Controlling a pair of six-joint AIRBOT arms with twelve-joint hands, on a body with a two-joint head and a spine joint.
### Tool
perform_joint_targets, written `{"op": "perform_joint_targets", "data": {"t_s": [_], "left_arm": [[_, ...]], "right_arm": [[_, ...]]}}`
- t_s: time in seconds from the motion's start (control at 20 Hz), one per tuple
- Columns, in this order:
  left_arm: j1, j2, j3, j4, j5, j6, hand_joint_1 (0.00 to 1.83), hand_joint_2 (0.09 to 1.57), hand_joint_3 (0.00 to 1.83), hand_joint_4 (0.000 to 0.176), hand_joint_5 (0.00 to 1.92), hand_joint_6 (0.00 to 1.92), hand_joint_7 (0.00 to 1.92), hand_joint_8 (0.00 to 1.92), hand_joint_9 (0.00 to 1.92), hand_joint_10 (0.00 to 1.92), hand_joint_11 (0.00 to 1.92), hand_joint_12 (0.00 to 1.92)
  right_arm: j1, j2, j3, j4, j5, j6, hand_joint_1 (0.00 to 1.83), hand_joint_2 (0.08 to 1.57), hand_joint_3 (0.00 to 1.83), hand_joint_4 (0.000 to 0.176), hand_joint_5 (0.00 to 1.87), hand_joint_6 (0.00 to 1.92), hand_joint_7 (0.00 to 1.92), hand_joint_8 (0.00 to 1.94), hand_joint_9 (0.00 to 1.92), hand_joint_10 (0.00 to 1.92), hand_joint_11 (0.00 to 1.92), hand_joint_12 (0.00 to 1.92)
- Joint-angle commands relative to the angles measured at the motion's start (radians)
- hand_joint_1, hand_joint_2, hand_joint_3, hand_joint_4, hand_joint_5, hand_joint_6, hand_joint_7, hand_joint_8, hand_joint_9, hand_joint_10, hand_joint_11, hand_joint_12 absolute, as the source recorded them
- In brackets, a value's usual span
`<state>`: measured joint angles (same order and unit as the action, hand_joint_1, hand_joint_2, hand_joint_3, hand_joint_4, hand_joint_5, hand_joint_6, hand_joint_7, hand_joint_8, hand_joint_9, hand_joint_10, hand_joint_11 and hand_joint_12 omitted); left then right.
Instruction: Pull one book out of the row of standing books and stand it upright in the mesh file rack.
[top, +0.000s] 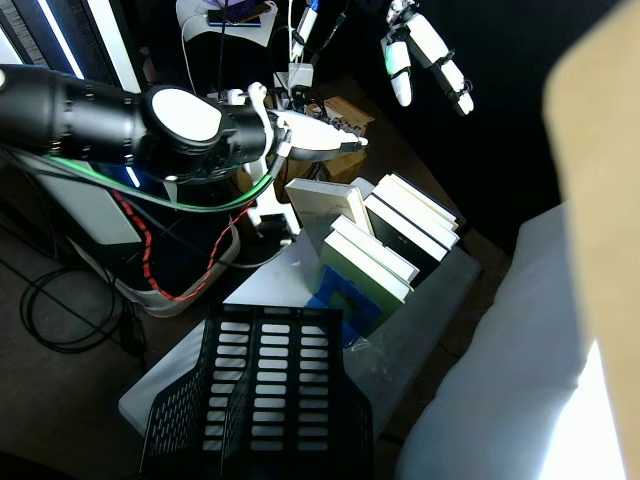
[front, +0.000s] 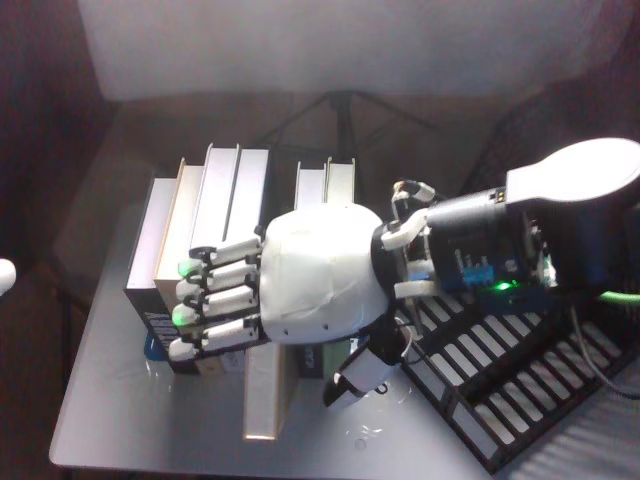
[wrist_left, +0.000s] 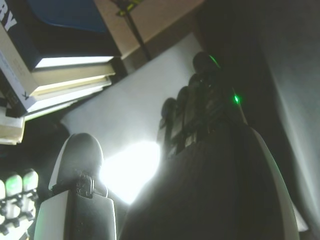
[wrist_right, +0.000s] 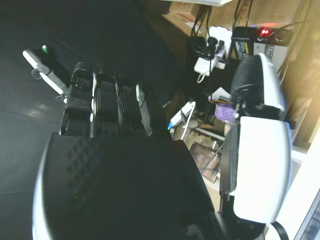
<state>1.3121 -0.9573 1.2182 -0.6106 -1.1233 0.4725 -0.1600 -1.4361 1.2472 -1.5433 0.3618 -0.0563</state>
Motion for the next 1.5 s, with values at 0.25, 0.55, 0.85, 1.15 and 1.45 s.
{"op": "perform_joint_targets", "data": {"t_s": [0.25, 0.55, 0.85, 1.15, 1.45], "left_arm": [[0.027, 0.003, -0.003, -0.052, -0.145, -0.019, 0.61, 1.29, 0.00, 0.000, 0.03, 0.00, 0.07, 0.00, 0.04, 0.01, 0.00, 0.64], [0.027, 0.006, -0.002, -0.044, -0.151, -0.022, 0.60, 1.27, 0.00, 0.000, 0.16, 0.01, 0.15, 0.00, 0.06, 0.02, 0.00, 0.83], [0.027, 0.006, -0.002, -0.038, -0.159, -0.027, 0.50, 1.32, 0.00, 0.006, 0.15, 0.00, 0.08, 0.00, 0.00, 0.00, 0.00, 0.20], [0.027, 0.006, -0.003, -0.036, -0.160, -0.027, 0.52, 1.28, 0.00, 0.000, 0.11, 0.00, 0.03, 0.00, 0.00, 0.00, 0.00, 0.42], [0.028, 0.008, -0.003, -0.037, -0.164, -0.027, 0.61, 1.29, 0.00, 0.002, 0.11, 0.01, 0.01, 0.00, 0.02, 0.00, 0.00, 0.43]], "right_arm": [[-0.012, -0.034, 0.007, -0.012, -0.001, -0.007, 0.77, 0.87, 0.01, 0.042, 0.00, 0.00, 0.05, 0.00, 0.02, 0.00, 0.00, 0.13], [-0.027, -0.048, 0.017, -0.025, -0.024, -0.018, 0.86, 0.96, 0.04, 0.052, 0.01, 0.00, 0.04, 0.01, 0.05, 0.02, 0.05, 0.02], [-0.042, -0.074, 0.039, -0.025, -0.059, -0.035, 0.99, 1.02, 0.01, 0.044, 0.00, 0.00, 0.01, 0.00, 0.03, 0.00, 0.04, 0.02], [-0.063, -0.103, 0.063, -0.024, -0.080, -0.053, 0.98, 0.98, 0.00, 0.060, 0.04, 0.02, 0.05, 0.02, 0.04, 0.02, 0.02, 0.01], [-0.086, -0.133, 0.094, -0.024, -0.106, -0.061, 1.00, 1.01, 0.00, 0.045, 0.00, 0.00, 0.00, 0.00, 0.00, 0.00, 0.00, 0.00]]}}
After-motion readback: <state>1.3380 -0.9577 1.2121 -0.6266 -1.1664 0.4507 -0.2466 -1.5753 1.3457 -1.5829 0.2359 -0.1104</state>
